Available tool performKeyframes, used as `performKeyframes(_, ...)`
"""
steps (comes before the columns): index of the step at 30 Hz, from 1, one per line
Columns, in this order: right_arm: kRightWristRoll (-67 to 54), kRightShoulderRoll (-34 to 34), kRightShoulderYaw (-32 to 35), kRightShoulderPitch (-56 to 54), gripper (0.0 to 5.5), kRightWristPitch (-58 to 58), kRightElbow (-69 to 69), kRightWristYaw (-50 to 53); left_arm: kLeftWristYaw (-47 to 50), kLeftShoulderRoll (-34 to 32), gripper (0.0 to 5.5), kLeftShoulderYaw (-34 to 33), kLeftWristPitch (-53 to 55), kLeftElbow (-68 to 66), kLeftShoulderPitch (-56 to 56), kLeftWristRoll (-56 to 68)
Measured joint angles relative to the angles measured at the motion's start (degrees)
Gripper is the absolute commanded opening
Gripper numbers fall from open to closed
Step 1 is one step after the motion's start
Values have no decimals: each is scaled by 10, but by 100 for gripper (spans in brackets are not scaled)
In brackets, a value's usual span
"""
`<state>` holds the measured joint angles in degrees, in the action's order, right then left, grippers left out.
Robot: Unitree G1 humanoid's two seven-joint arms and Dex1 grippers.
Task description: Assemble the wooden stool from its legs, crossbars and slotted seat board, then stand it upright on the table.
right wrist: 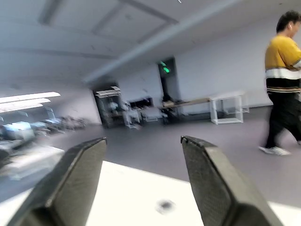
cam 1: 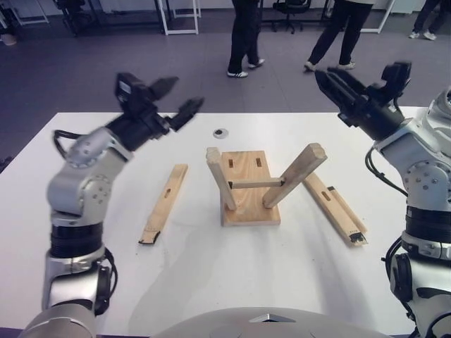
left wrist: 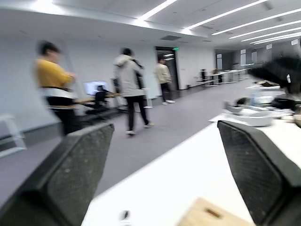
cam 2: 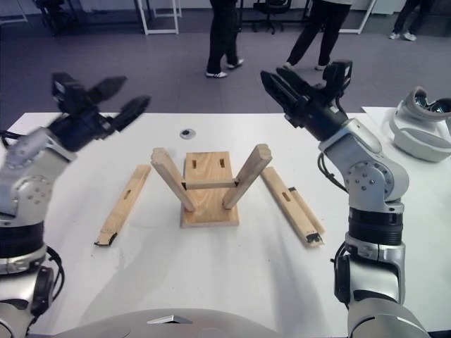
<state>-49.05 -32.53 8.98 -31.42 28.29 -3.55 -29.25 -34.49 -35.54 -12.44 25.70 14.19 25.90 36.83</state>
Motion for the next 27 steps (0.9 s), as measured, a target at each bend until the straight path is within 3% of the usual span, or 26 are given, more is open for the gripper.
performKeyframes(2, 127, -3, -88, 12, 295, -72, -72, -49, -32, -48, 405, -36, -9, -33, -12, -17)
performKeyframes(5, 100, -6, -162, 153, 295, -37, 19, -175, -122, -137, 405, -43, -11, -37, -137, -61)
performKeyframes(7, 20, -2, -178, 197, 295, 20, 151, -208, -164, -156, 405, -15, -10, -5, -236, -85)
performKeyframes(10, 65, 21, -224, 190, 295, 30, 225, -181, -185, -172, 405, 56, -9, 41, -303, -133)
performKeyframes(15, 337, 3, -228, 78, 295, -103, -79, -29, -167, -158, 405, 174, -10, 68, -293, -219)
performKeyframes(18, 435, -6, -269, 47, 295, -206, -250, -66, -175, -143, 405, 281, -11, 68, -278, -287)
performKeyframes(22, 470, -20, -293, 49, 295, -277, -284, -146, -162, -97, 405, 337, -41, 29, -223, -353)
performKeyframes(27, 410, -133, -257, 171, 295, -249, -112, -274, -23, 64, 405, 290, -116, -285, -53, -371)
